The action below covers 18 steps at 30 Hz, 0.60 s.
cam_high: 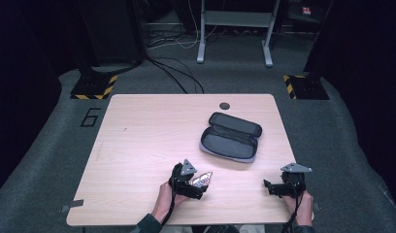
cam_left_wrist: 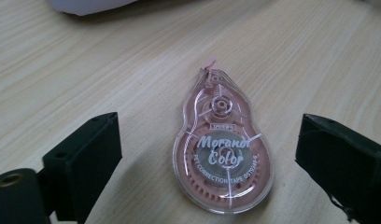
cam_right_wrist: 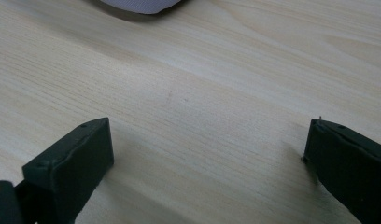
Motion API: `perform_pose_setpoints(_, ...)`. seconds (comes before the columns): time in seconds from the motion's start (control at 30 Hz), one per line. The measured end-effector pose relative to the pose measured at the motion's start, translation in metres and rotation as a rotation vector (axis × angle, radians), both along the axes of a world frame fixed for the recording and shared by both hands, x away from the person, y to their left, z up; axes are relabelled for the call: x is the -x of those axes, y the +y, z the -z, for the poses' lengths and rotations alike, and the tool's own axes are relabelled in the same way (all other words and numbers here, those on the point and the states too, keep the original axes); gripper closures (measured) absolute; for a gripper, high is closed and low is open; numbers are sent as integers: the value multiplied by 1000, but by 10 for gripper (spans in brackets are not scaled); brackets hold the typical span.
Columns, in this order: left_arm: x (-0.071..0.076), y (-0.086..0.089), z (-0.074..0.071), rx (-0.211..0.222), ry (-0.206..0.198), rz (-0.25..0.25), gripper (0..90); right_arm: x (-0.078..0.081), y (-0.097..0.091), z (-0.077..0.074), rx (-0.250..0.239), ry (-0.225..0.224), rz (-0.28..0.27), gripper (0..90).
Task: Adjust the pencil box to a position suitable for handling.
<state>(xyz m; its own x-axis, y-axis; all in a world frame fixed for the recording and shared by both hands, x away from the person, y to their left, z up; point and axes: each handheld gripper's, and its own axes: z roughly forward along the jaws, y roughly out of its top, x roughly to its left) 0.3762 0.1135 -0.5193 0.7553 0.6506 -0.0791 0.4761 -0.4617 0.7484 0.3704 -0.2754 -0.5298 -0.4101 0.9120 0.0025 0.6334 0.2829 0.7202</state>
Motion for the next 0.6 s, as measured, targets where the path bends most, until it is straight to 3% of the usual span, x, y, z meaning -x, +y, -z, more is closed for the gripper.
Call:
perform_pose_setpoints(0.1,1,-4,0,-22,-18,11,157,0,0,0,1,1,-1,9)
perform_pose_setpoints(0.2,1,-6,2,-26,3,24,195,0,0,0,0,0,0,9)
perform_pose_setpoints(0.27,3,-9,2,-44,-20,34,204,0,0,0,0,2,-1,9)
perform_pose_setpoints(0.4,5,-10,4,-38,-10,32,225,0,0,0,1,1,-1,9)
perform_pose_setpoints(0.6,4,-10,5,-48,-28,41,280,0,0,0,0,2,-1,9)
